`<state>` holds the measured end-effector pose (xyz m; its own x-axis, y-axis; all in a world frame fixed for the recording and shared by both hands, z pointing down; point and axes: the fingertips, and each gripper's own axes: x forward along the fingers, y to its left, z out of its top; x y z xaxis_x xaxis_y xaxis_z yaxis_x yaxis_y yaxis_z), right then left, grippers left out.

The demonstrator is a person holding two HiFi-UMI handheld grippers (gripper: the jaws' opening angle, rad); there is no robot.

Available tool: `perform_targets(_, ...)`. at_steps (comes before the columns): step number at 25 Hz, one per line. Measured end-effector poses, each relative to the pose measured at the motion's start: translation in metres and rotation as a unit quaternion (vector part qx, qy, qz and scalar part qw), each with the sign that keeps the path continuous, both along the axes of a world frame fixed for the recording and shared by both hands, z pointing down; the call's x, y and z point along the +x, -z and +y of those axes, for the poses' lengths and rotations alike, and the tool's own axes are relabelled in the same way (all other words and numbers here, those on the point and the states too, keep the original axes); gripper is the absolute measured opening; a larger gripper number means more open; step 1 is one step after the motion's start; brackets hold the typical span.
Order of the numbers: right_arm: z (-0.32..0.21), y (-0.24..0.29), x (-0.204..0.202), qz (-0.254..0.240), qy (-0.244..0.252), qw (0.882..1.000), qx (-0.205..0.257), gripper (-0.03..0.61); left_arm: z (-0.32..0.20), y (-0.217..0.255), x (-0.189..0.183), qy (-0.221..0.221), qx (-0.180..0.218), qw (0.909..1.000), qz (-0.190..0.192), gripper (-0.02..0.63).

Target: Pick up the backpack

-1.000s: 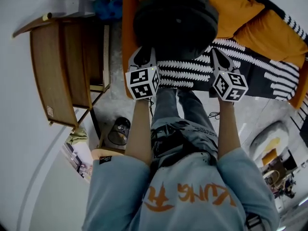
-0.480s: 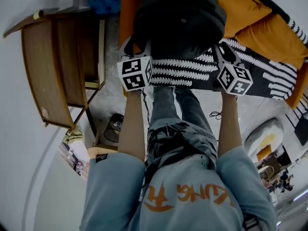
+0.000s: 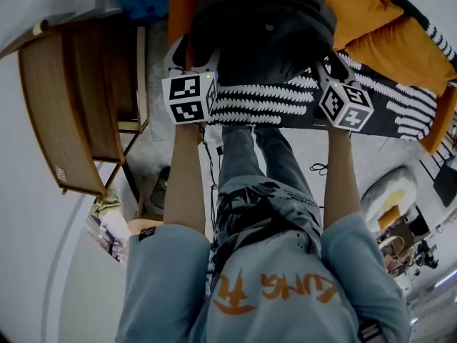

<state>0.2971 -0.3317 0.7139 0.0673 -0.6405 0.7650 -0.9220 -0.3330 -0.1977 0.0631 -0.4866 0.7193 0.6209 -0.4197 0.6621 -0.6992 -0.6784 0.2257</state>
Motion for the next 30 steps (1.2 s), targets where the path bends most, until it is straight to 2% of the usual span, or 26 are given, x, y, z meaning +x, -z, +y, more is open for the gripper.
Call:
perform_targets(5, -0.008, -0.005, 0.0, 0.001, 0.005, 1.0, -0.001, 0.217, -0.001, -0.011, 0.012, -0.018, -0.03, 0.9993, 0.015, 0.305)
perform_targets(15, -0.018, -0.028, -0.006, -0.006, 0.009, 1.0, -0.024, 0.225, -0.008, -0.026, 0.017, -0.01, -0.038, 0.9992, 0.011, 0.3)
perform_targets(19, -0.016, -0.027, -0.008, -0.008, -0.013, 0.999, -0.039, 0.163, -0.001, -0.021, 0.019, 0.003, -0.036, 0.9993, -0.007, 0.233)
perform_targets(24, -0.006, -0.022, -0.017, -0.026, -0.03, 0.998, -0.042, 0.105, 0.011, -0.012, 0.012, 0.01, -0.049, 0.9986, -0.017, 0.195)
perform_targets(30, 0.008, -0.01, -0.025, -0.03, -0.056, 0.997, -0.043, 0.089, 0.029, 0.001, 0.004, 0.023, -0.055, 0.998, -0.021, 0.179)
